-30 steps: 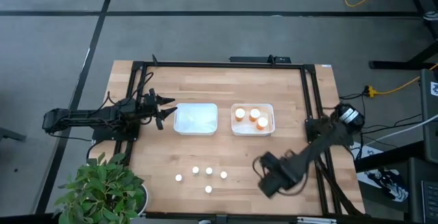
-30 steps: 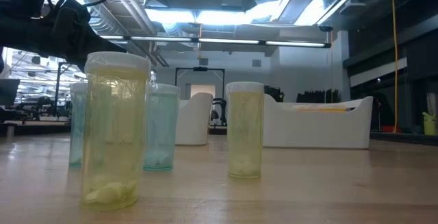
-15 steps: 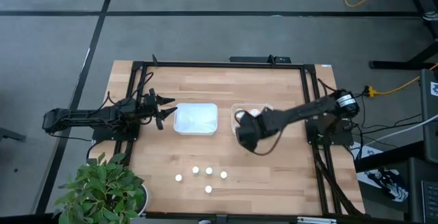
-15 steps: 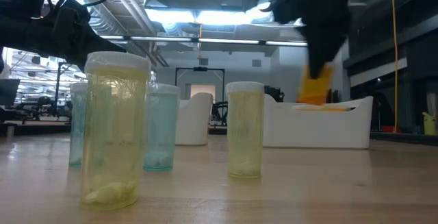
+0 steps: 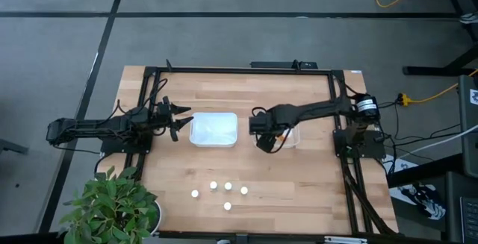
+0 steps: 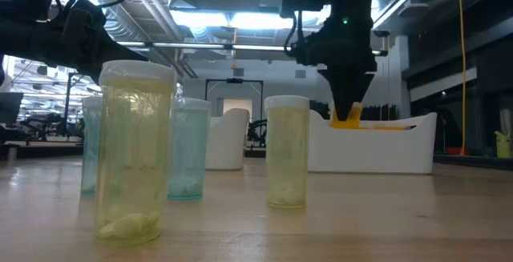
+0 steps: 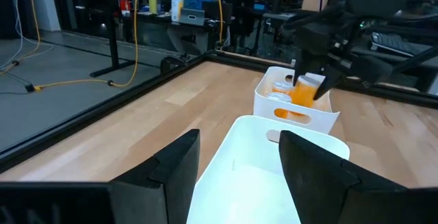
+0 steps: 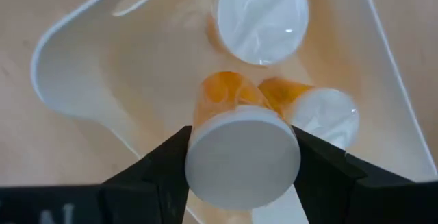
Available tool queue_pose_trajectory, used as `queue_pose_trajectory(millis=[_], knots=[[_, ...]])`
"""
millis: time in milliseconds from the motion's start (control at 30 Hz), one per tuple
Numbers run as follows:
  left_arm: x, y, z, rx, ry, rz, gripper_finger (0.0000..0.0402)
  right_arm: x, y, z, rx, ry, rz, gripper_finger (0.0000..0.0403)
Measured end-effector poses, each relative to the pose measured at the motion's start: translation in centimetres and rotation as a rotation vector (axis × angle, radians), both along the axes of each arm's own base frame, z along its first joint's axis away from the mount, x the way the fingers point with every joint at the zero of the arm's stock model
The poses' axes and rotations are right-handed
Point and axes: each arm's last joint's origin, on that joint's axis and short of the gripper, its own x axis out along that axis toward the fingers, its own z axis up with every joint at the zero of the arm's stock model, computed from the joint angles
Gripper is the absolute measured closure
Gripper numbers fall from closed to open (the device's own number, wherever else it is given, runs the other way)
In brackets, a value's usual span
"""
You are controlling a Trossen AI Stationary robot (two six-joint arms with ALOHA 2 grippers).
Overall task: Pick and place medicine bottles into bin by pill shape (circle, oval)
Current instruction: Put the large orange pill bottle into the right white bin
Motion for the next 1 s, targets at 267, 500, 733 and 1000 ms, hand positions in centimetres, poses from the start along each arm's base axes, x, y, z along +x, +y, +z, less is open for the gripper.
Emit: queue_pose_trajectory(millis=[267,500,733,1000], knots=[[0.0,0.0,0.0,0.0,0.0,0.0,0.0208,0.4,-0.4,-1.0,0.075,0.021,0.012,0.0189],[0.0,0.0,0.0,0.0,0.0,0.0,0.0208,0.5,-0.5,-1.0,0.077,0.011,0.01,0.0188],[0.0,0.0,0.0,0.0,-0.001,0.0,0.0208,0.5,-1.1,-1.0,0.076,0.009,-0.038,0.0156],[0.0,0.0,0.0,-0.001,-0.001,0.0,0.0207,0.5,-1.2,-1.0,0.072,0.008,-0.039,0.0138]])
